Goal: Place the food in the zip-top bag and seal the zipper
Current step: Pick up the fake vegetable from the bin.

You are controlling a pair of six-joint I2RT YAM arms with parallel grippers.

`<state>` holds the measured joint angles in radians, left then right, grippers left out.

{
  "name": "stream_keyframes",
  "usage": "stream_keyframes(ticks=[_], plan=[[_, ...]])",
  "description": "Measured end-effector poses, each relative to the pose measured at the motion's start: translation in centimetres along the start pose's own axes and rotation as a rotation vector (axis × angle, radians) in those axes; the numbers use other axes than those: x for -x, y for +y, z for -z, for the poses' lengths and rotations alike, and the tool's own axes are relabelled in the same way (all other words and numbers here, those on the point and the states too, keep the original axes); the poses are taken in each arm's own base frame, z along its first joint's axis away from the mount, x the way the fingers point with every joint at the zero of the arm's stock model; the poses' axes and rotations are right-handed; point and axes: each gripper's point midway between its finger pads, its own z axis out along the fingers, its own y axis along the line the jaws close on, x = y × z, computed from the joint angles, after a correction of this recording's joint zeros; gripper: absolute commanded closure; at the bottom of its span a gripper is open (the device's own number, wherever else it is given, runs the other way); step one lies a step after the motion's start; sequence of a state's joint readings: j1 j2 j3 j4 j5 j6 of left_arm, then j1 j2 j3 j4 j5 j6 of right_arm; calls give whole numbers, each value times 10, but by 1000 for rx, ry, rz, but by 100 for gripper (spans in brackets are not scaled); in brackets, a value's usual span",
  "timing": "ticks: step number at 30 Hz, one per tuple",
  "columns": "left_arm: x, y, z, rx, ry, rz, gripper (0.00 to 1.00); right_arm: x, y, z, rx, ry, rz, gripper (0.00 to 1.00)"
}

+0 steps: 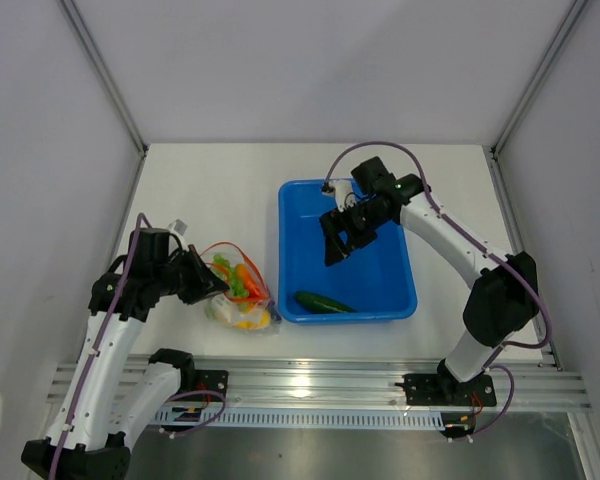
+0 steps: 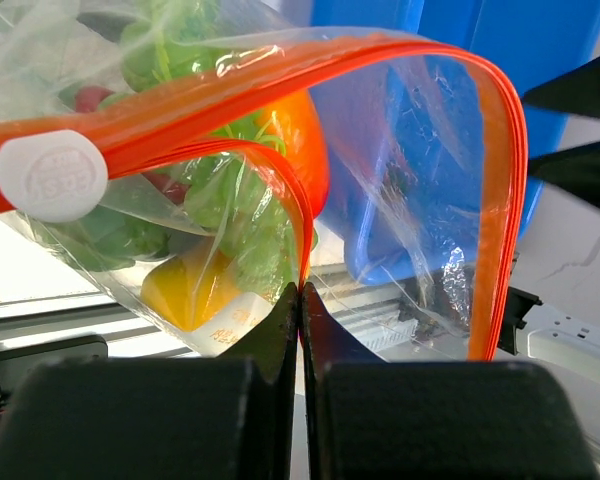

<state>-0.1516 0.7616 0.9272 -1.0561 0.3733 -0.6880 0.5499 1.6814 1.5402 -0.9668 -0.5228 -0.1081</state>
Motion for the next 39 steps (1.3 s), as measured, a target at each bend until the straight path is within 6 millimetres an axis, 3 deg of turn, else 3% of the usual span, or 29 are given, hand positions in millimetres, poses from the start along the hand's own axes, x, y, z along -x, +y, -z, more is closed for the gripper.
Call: stream_keyframes(ticks=[9,12,19,30,39], plan=[[-1,1,-7,-16,5,-2,99,-87,43,-53,75,257,97,21],[-5,4,-11,-17,16,2,99,-100,40,-61,55,283,109,22],[-6,6,-11,-19,13,0,99,-114,25,-70,10,290,104,24],[-7,6,-11,-22,10,-2,99,-123,24,-89,-5,276,155,33],[-8,7,-11,-23,8,-3,99,-143,21,-111,-56,359,201,54]])
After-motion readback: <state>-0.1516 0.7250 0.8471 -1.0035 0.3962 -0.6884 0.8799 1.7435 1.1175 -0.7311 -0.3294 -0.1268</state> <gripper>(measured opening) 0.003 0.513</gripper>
